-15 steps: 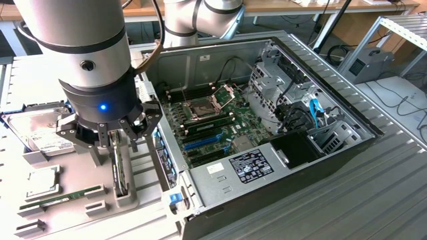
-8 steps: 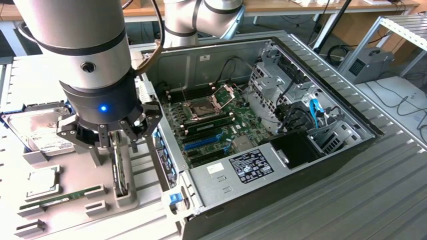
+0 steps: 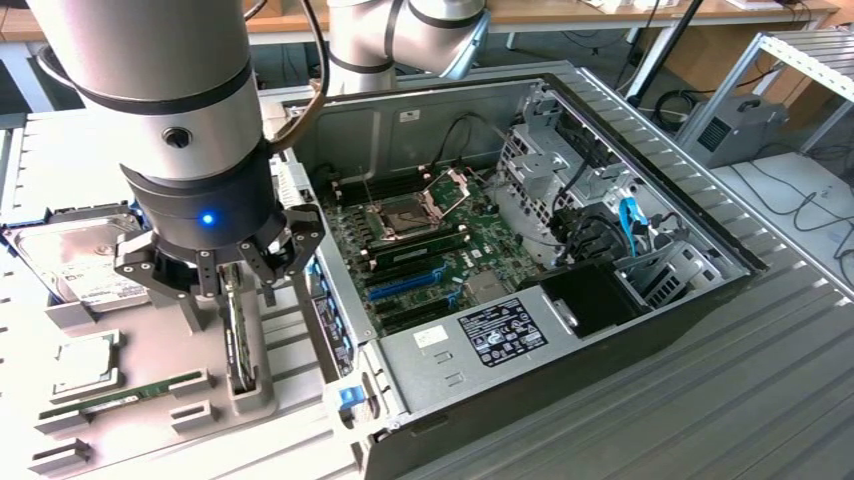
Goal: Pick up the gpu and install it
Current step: 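Pick up the gpu and move the gpu toward the slot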
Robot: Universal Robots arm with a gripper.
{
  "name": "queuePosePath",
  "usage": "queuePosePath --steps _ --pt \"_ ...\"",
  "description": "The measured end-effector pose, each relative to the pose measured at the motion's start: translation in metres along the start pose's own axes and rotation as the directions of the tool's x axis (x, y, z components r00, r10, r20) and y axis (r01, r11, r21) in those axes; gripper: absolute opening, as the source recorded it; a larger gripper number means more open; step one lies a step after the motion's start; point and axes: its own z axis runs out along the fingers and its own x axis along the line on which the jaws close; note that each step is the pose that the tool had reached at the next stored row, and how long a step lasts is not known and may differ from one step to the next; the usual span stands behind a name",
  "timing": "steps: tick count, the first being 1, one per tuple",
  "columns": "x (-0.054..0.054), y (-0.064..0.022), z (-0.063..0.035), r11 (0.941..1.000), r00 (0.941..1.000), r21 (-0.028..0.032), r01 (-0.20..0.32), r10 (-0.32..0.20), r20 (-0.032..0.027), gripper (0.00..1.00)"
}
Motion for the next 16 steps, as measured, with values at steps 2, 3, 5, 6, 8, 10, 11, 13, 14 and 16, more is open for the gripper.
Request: queuePosePath --steps 2,3,5,6,8,10,11,13,14,16 --pt "0.0000 0.0000 0.0004 1.0000 1.0000 0.0000 0.000 0.000 0.0000 0.42" --pt "0.0000 0.0000 0.0006 1.0000 1.0000 0.0000 0.000 0.000 -0.0001 0.42" --pt "0.0000 0.0000 0.0010 1.0000 1.0000 0.0001 0.000 0.000 -0.0001 0.42" --pt "0.0000 -0.0001 0.0012 1.0000 1.0000 0.0001 0.000 0.000 0.0000 0.42" --pt "0.0000 -0.0001 0.0015 1.0000 1.0000 0.0001 0.000 0.000 -0.0001 0.42" --pt "0.0000 -0.0001 0.0020 1.0000 1.0000 0.0000 0.000 0.000 0.0000 0.42" --pt "0.0001 -0.0001 0.0021 1.0000 1.0000 0.0000 0.000 0.000 0.0000 0.42" --pt "0.0001 -0.0001 0.0028 1.0000 1.0000 0.0000 0.000 0.000 -0.0001 0.42" --pt "0.0001 -0.0001 0.0031 1.0000 1.0000 0.0001 0.000 0.000 -0.0001 0.42" --pt "0.0001 -0.0002 0.0036 1.0000 1.0000 0.0001 0.000 0.000 -0.0001 0.42"
